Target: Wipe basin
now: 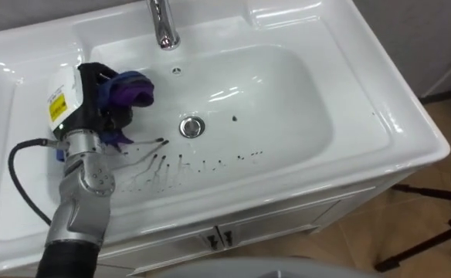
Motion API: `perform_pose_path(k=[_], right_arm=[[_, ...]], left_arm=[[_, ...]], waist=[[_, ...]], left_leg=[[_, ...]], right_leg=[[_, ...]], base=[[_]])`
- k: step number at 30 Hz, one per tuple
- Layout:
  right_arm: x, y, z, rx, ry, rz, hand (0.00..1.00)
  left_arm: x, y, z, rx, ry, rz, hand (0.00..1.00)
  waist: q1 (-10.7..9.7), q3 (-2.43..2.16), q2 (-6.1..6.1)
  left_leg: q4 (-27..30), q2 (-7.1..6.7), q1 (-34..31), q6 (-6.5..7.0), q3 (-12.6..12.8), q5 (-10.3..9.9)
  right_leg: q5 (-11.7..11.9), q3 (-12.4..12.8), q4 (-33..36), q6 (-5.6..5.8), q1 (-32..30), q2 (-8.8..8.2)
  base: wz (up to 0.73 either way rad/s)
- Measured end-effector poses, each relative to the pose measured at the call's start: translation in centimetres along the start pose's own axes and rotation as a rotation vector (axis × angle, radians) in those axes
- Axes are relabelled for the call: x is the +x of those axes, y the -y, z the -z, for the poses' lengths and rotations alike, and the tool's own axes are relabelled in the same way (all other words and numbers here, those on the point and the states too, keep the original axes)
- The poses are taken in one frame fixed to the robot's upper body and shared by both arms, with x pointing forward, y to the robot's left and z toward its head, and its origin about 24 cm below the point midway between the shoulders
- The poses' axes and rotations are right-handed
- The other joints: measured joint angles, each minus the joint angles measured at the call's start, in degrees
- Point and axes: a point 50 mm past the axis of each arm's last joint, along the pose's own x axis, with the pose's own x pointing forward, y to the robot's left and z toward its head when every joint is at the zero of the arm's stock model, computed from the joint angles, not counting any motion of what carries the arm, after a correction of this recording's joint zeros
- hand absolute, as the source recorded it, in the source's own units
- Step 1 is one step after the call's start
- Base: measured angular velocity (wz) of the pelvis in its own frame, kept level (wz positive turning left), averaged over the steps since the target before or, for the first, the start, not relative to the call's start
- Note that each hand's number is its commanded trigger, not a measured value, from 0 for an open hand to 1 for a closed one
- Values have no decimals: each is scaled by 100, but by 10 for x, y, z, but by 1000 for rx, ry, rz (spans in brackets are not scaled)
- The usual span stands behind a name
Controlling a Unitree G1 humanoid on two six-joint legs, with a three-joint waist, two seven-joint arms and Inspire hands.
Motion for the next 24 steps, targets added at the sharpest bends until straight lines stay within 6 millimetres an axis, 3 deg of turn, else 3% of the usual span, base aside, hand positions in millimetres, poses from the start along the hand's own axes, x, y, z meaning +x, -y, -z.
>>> perform_pose_path(k=[6, 14, 24], right_arm=[[0, 1, -2, 1, 2, 3, 0], [0, 1, 0, 3, -6, 12, 0], [-1, 5, -2, 2, 9, 31, 0]], left_arm=[[-7, 22, 24, 132, -112, 175, 100], [-14, 33, 38, 189, -165, 257, 100], [-16, 36, 41, 261, -166, 273, 100]], waist=[[4, 5, 3], [13, 6, 63], [2, -12, 84]], left_leg=[[150, 12, -35, 0, 112, -1], [172, 33, -78, -1, 111, -1], [177, 83, -82, -1, 132, -1]], right_leg=[[-1, 23, 12, -1, -19, -7], [9, 30, 42, -19, -71, 6], [27, 38, 41, -64, -87, 64]], base=[[-5], [0], [0]])
